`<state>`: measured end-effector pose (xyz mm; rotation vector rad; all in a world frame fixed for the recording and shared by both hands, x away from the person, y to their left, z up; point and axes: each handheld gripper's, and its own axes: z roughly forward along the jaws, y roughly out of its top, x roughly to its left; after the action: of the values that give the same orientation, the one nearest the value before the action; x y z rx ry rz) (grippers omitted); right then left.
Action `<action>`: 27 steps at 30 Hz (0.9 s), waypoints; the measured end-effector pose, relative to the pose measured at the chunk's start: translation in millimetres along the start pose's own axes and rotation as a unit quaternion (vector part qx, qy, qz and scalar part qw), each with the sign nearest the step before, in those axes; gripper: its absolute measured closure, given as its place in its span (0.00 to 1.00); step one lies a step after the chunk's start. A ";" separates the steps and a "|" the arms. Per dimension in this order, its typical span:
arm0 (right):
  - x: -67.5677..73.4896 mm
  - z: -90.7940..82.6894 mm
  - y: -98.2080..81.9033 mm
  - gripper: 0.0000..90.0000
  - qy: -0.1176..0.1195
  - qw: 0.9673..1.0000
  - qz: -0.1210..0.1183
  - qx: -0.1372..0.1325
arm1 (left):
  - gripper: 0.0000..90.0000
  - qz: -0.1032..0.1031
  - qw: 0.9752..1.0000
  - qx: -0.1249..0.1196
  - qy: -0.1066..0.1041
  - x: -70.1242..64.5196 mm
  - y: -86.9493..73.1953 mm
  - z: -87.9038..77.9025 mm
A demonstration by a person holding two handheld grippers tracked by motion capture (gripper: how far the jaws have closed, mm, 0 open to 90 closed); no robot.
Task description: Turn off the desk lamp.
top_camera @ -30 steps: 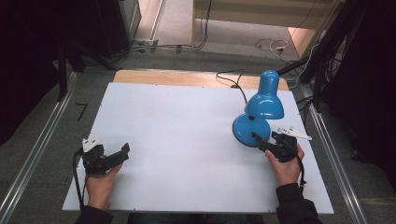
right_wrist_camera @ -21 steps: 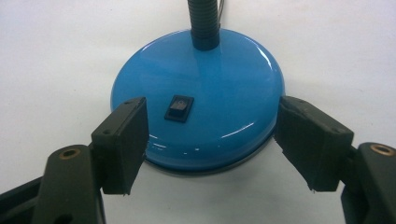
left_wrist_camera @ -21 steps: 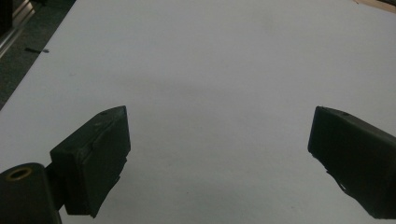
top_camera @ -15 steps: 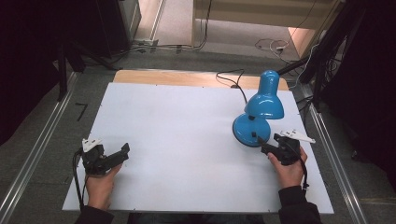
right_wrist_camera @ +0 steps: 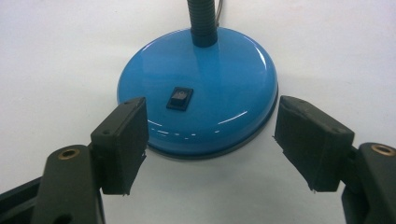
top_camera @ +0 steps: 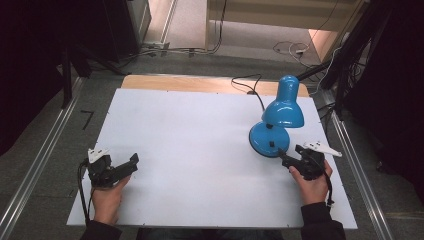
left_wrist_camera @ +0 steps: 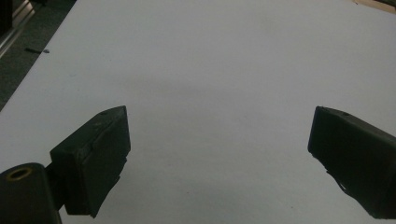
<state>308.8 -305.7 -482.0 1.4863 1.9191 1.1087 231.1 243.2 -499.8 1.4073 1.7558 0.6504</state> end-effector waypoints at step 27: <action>-27.4 -30.5 -22.4 0.23 -0.029 0.999 0.019 0.011 | 0.07 0.000 1.000 -0.001 0.000 0.4 0.0 -0.5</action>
<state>281.1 -343.1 -486.1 1.5556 1.8757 1.0532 230.7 243.6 -499.6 1.4050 1.7559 0.6524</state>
